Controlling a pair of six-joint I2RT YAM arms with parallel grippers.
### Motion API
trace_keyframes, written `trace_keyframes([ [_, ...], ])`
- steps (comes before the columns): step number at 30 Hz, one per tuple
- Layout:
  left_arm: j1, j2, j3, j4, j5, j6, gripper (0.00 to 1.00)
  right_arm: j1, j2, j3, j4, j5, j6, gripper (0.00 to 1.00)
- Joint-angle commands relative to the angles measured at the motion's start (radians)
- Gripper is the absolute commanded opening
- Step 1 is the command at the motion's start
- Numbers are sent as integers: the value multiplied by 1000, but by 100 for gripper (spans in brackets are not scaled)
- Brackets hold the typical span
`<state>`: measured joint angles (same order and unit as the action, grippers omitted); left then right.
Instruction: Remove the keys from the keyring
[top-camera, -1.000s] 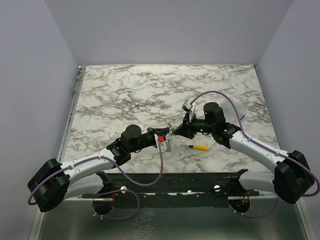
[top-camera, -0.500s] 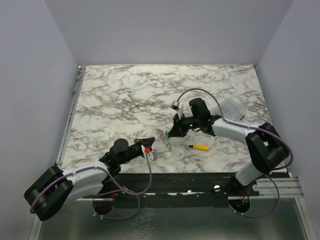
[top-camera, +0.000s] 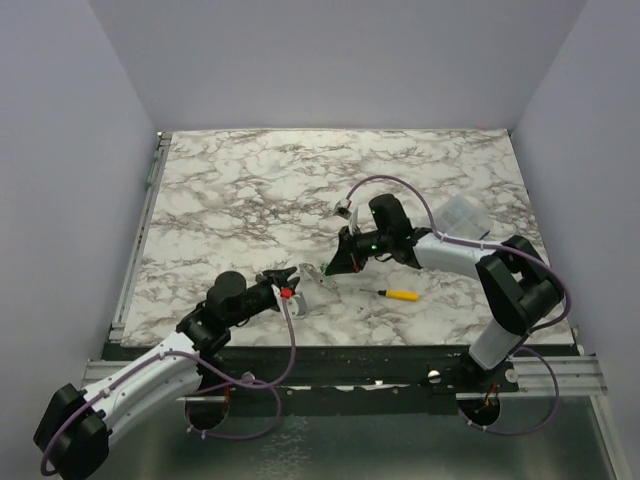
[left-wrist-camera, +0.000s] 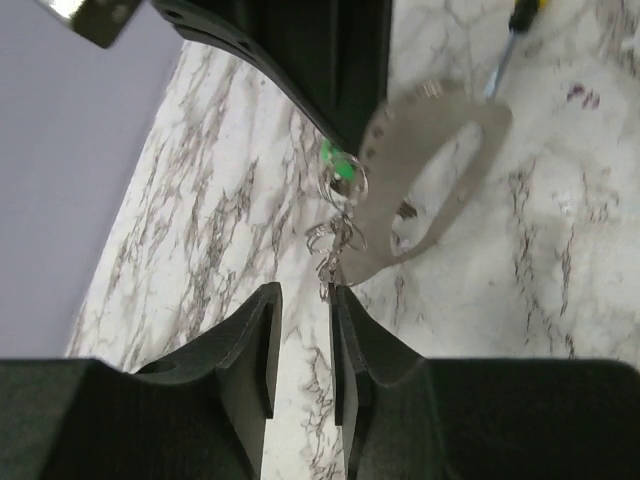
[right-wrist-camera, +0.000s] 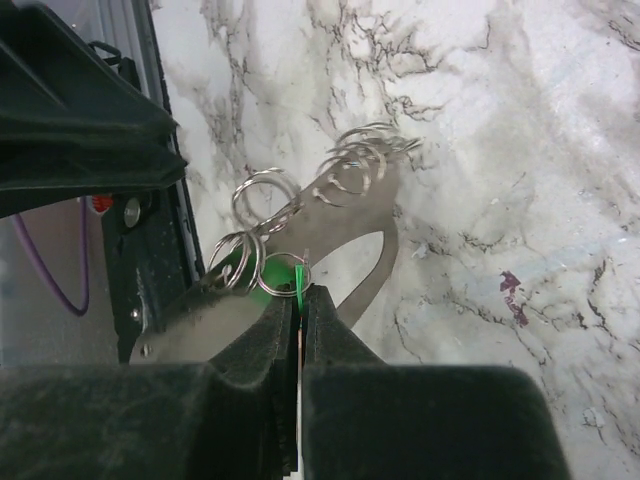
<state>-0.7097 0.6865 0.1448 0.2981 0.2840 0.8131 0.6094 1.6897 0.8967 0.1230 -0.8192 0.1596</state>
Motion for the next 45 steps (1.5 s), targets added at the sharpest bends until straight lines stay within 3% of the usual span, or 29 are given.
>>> trace_keyframes([
  [1, 6, -84, 166, -287, -25, -165, 39, 8, -54, -24, 39, -66, 45, 1],
  [4, 6, -30, 297, -457, -61, -279, 47, 18, -66, -39, 43, -73, 51, 1],
  [7, 6, 70, 426, -596, -52, -371, 47, 29, -62, -58, 75, -71, 77, 1],
  [13, 12, 220, 593, -782, 132, -348, 47, 41, -49, -70, 132, -69, 120, 1],
  [18, 31, 283, 630, -821, 209, -230, 44, 46, -62, -84, 153, -72, 117, 1],
  [28, 46, 419, 669, -832, 355, 31, 28, 79, -110, -116, 166, -81, 85, 1],
  [35, 61, 444, 653, -841, 417, 215, 29, 101, -139, -137, 170, -75, 60, 1],
  [45, 61, 470, 649, -835, 453, 249, 34, 114, -136, -137, 178, -70, 42, 1],
])
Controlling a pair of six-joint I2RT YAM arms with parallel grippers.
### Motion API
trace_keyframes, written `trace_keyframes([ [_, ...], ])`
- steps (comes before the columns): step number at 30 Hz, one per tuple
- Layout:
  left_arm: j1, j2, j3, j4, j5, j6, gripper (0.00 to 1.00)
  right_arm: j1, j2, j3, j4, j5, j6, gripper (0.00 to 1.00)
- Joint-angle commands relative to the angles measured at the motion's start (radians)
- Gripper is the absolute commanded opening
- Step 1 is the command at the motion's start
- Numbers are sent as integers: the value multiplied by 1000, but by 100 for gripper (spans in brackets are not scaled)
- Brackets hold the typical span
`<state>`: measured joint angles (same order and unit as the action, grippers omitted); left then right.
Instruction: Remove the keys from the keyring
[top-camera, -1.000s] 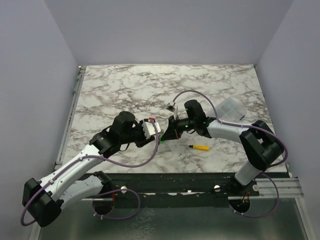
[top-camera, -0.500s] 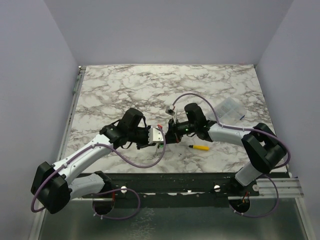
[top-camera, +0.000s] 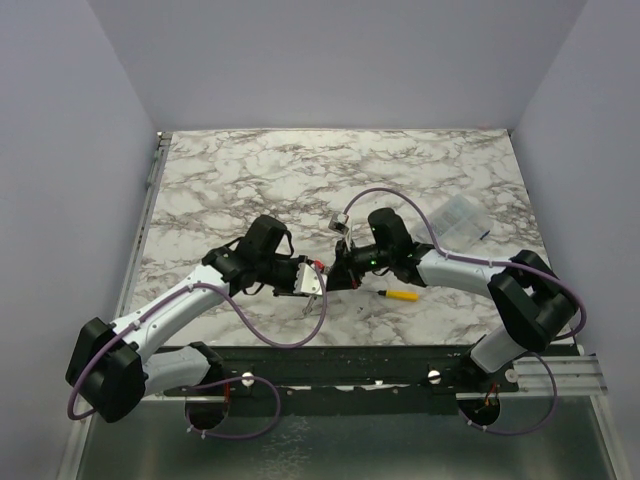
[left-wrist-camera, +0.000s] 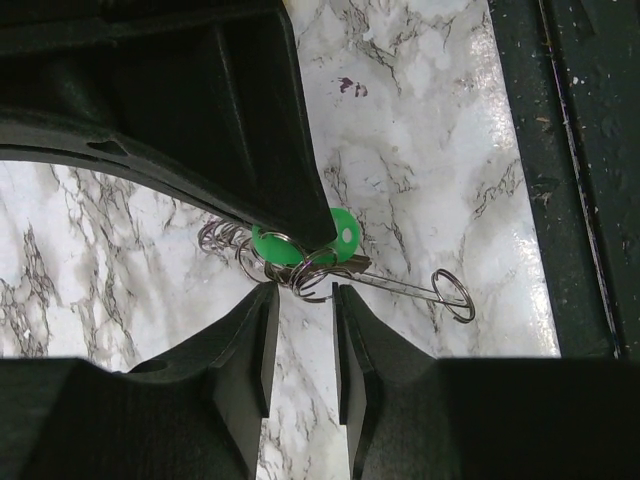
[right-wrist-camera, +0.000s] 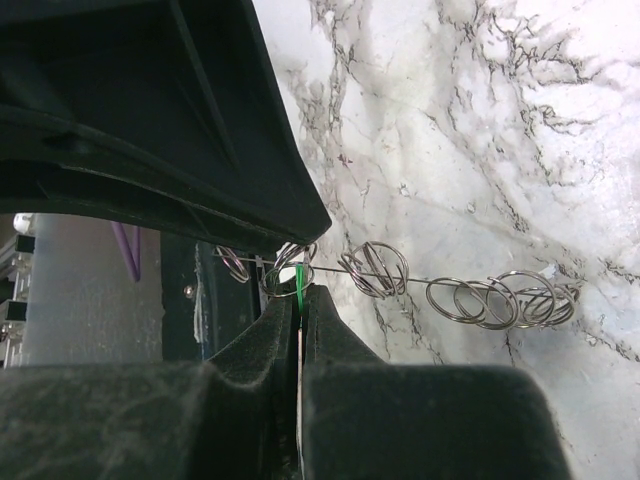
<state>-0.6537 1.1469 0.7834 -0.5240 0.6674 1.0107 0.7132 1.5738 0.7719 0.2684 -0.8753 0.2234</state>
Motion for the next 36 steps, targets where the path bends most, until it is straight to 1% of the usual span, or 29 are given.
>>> trace_keyframes([
  [1, 5, 14, 9, -13, 67, 52, 34, 10, -21, -15, 38, -15, -20, 1],
  [3, 6, 25, 4, 1, 53, 40, 35, 9, -23, -18, 44, -17, -22, 0],
  [9, 5, 45, -4, 23, 39, -3, 29, 12, -26, -19, 42, -8, -19, 1],
  [14, 5, 53, -8, 60, 33, -70, 27, 14, -24, -16, 44, 2, -16, 1],
  [15, 5, 54, -7, 68, 28, -88, 25, 14, -23, -16, 43, 4, -15, 1],
  [16, 6, 53, -6, 77, 21, -111, 20, 14, -22, -15, 43, 5, -13, 1],
  [19, 5, 48, -6, 101, -13, -189, 0, 13, -25, -19, 34, 19, -9, 1],
  [27, 36, -77, -117, 242, -148, -512, 0, 14, -53, -61, -34, 82, -5, 1],
  [32, 56, -65, -154, 333, -284, -753, 0, 13, -37, -84, -29, 107, 5, 1],
  [36, 74, -61, -177, 386, -282, -898, 0, 14, -14, -71, -19, 117, 10, 1],
])
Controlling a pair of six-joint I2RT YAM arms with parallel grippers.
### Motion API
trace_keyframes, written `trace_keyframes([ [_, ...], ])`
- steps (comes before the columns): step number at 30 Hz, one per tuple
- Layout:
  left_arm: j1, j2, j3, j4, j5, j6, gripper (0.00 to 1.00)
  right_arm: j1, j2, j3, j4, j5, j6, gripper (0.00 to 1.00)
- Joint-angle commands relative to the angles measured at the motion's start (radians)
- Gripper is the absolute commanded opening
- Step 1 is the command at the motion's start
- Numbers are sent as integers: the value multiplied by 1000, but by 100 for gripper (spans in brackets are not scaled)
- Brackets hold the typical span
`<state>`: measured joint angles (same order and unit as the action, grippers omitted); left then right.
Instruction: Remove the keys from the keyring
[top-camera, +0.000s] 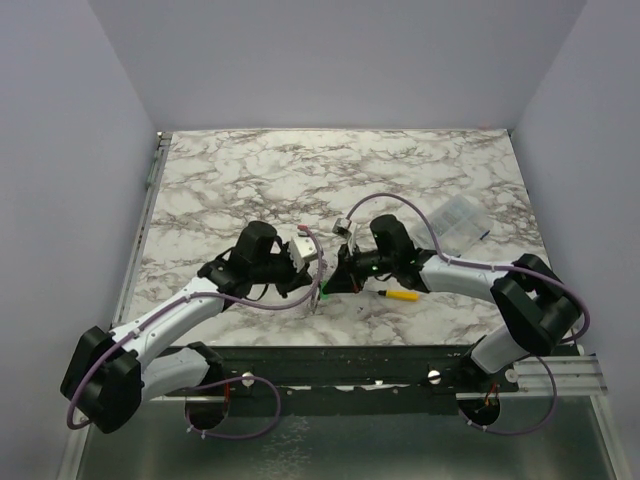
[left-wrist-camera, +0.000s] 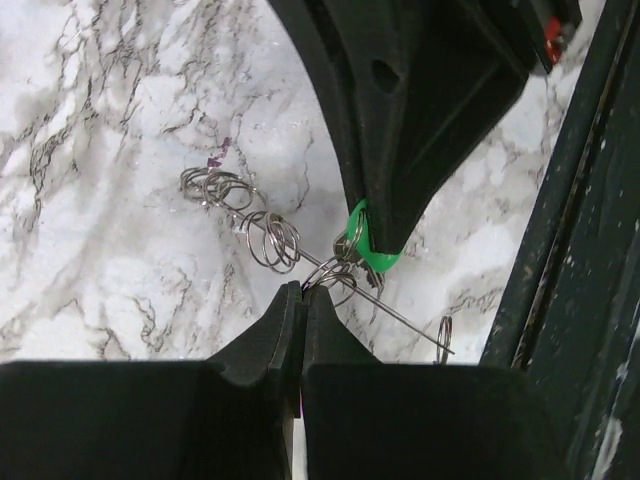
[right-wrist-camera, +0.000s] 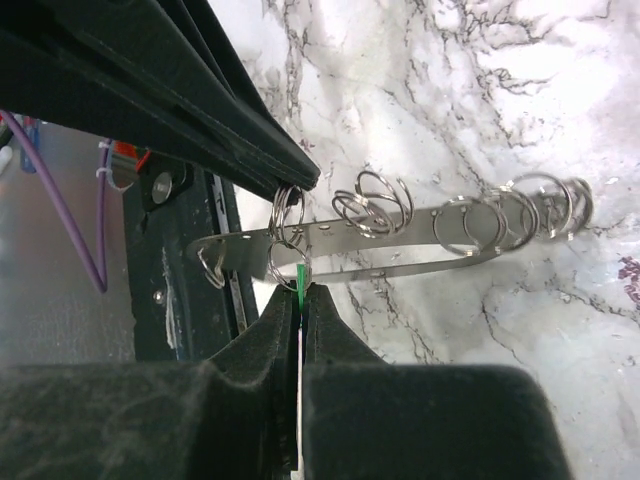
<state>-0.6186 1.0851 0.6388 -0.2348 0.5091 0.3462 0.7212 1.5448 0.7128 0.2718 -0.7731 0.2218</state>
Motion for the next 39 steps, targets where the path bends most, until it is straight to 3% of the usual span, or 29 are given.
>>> trace_keyframes([
  [1, 41, -7, -41, 115, -123, -296, 0, 5, 24, -5, -22, 18, 14, 1],
  [4, 49, -44, -80, 185, -134, -444, 0, 5, 46, 11, -10, 18, 15, 1],
  [7, 50, -65, -103, 195, -95, -474, 0, 6, 46, 24, -16, 24, 9, 1],
  [10, 49, -112, -104, 114, -19, -258, 0, 6, 31, 21, -25, 27, -3, 1],
  [15, 49, -130, -46, -53, 28, 156, 30, 5, 13, 15, -23, 9, -9, 1],
  [21, 49, -13, 84, -248, 144, 457, 41, 6, 11, 22, -24, -3, -19, 1],
  [32, 27, 138, 264, -378, 254, 604, 39, 5, 0, 21, -22, -5, -23, 1],
  [39, -56, 186, 300, -436, 218, 613, 41, 6, -26, 26, -19, -2, -15, 1],
])
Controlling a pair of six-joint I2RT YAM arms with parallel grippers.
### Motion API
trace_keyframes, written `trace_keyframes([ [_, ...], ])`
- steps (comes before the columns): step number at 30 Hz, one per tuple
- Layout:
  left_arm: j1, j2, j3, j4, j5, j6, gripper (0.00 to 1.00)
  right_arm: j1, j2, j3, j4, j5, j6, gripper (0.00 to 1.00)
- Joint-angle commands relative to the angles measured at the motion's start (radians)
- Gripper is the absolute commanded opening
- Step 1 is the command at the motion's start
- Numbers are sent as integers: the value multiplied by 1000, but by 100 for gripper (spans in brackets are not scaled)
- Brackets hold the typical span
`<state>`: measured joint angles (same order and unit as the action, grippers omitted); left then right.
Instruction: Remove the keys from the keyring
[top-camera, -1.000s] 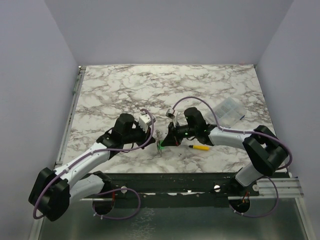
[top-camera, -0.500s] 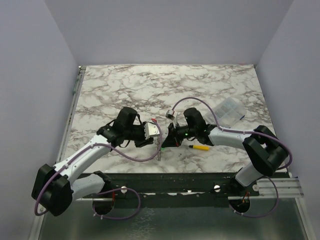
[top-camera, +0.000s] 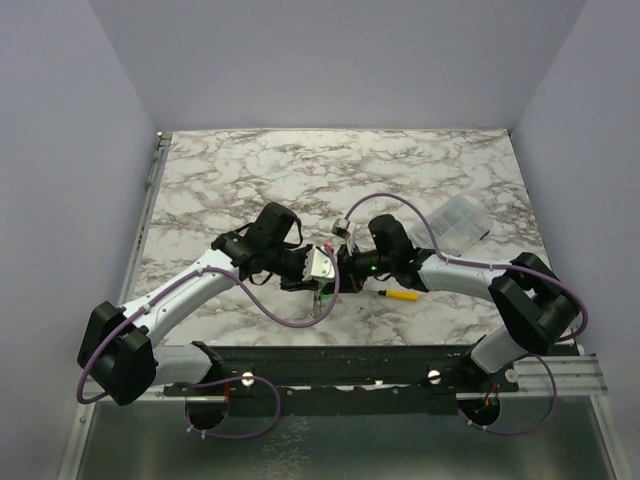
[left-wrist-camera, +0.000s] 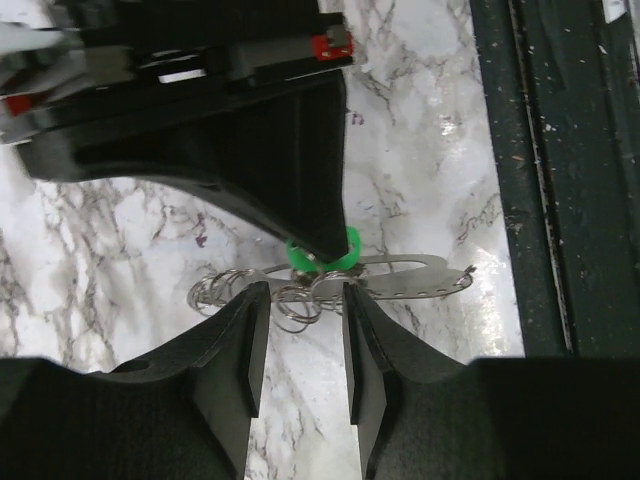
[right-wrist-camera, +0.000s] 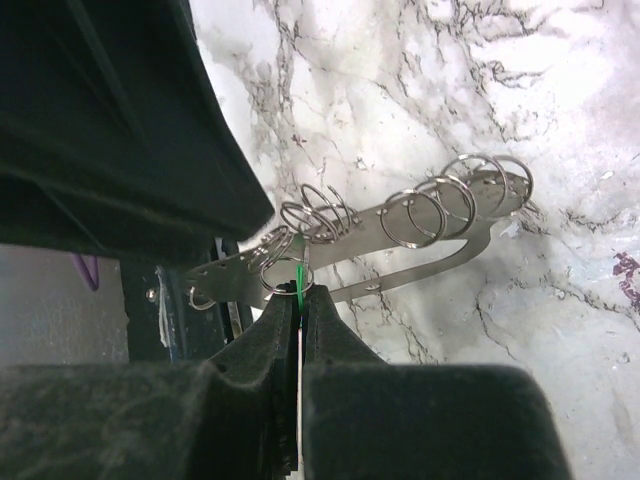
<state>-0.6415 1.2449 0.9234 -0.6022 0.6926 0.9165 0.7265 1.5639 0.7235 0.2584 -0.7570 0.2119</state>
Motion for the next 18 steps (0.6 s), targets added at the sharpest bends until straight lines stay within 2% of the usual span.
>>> trace_keyframes([
  [1, -40, 33, 12, -68, 27, 42, 41, 1, -51, 15, -6, -18, -3, 1],
  [8, -47, 53, -38, -7, -48, 33, 43, 2, -85, -3, -2, -24, -1, 1],
  [18, -47, 66, -34, 44, -11, 50, 42, 8, -110, -23, 2, -40, -16, 0],
])
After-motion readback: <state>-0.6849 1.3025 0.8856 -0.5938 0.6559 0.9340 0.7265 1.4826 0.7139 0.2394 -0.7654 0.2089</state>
